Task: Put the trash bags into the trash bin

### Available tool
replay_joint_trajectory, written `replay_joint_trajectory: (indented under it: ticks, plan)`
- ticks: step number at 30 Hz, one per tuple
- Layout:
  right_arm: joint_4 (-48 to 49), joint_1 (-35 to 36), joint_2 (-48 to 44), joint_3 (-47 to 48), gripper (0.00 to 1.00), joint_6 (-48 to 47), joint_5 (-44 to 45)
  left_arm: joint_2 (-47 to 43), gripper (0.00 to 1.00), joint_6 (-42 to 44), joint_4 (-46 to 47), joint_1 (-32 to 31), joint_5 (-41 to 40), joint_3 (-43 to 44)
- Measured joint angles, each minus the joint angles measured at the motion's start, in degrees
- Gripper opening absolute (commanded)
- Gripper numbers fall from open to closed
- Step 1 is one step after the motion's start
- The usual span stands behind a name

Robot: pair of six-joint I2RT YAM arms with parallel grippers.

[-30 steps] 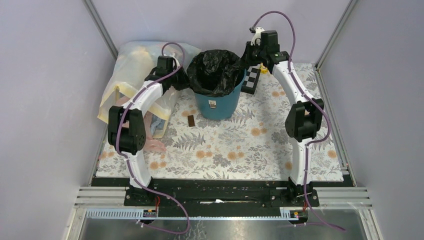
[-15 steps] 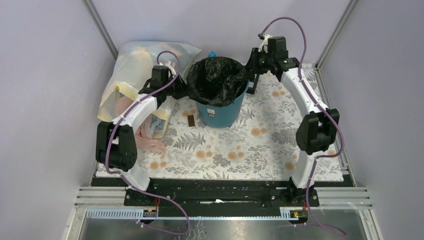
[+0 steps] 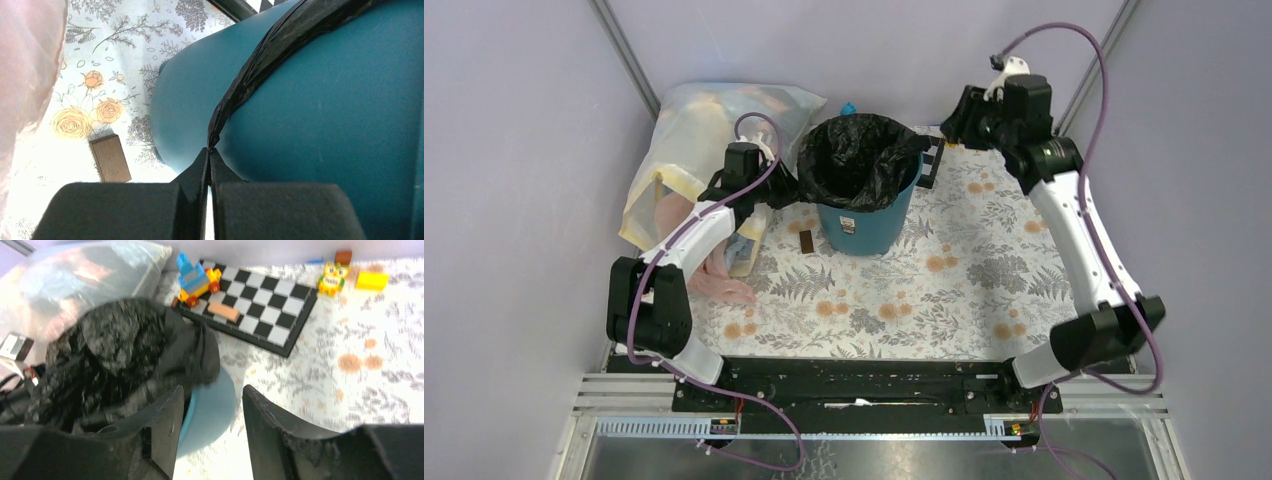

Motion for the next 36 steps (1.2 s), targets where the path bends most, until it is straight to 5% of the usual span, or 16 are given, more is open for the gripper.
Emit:
replay_joint_trajectory:
  ticks: [8, 12, 17, 20, 36]
  plan:
    - [1.75, 0.00, -12.92, -15.21, 0.42, 4.98, -5.57, -1.70, 0.00, -0.02, -0.04, 0.00, -0.76, -1.51]
    - [3.50, 0.00, -12.22, -17.05, 0.55, 8.37, -9.79, -2.14, 0.00, -0.02, -0.07, 0.00, -1.03, -1.51]
    - [5.60, 0.00, -9.79, -17.11, 0.55, 12.22, -11.41, -2.21, 0.00, 0.09, -0.39, 0.00, -1.55, -1.51]
    - [7.76, 0.00, -8.13, -17.16, 0.65, 14.99, -12.15, -2.29, 0.00, 0.37, -0.81, 0.00, -2.05, -1.51]
    - [22.05, -0.02, -4.00, -22.05, 0.72, 40.30, -14.10, -2.54, 0.00, 1.66, -1.55, 0.00, -2.93, -1.49]
